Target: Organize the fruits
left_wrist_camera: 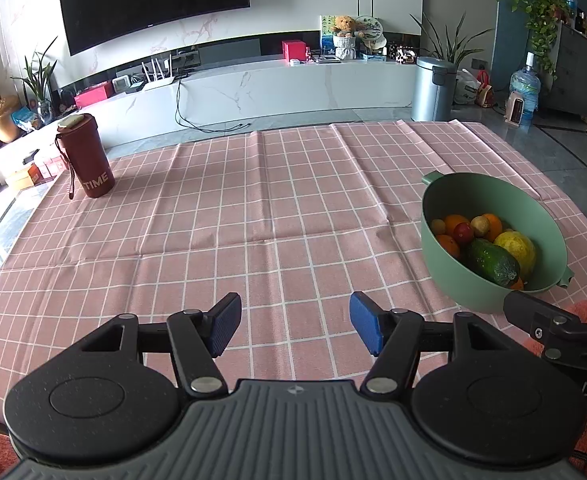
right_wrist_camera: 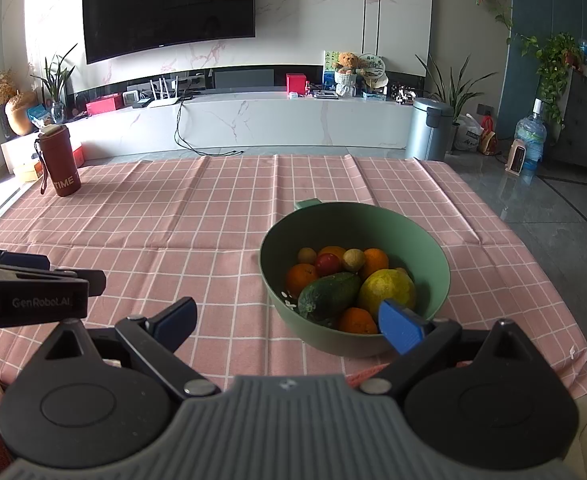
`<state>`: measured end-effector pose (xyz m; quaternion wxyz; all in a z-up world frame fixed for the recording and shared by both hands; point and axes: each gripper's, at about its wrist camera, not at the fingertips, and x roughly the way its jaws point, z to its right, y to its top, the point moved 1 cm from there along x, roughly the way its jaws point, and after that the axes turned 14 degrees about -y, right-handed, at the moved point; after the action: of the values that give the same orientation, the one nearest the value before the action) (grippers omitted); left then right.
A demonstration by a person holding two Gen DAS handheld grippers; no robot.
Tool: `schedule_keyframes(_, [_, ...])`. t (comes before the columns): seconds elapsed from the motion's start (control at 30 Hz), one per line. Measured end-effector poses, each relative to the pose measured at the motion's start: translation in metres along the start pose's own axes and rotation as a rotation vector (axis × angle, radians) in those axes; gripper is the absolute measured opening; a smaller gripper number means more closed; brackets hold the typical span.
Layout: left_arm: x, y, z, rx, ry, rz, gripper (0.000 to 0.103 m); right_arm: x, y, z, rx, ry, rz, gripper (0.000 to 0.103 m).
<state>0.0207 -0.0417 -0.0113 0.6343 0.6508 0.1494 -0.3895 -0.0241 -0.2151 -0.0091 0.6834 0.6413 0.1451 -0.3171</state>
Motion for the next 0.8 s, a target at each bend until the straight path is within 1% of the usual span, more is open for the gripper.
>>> schedule_keyframes(0.8, [-0.0040,-0.0008,-0.0012,-0.010,0.006,0.002,0.073,-0.0004,-0.0004,-0.0005,0.007,-0.002,0.000,0.094])
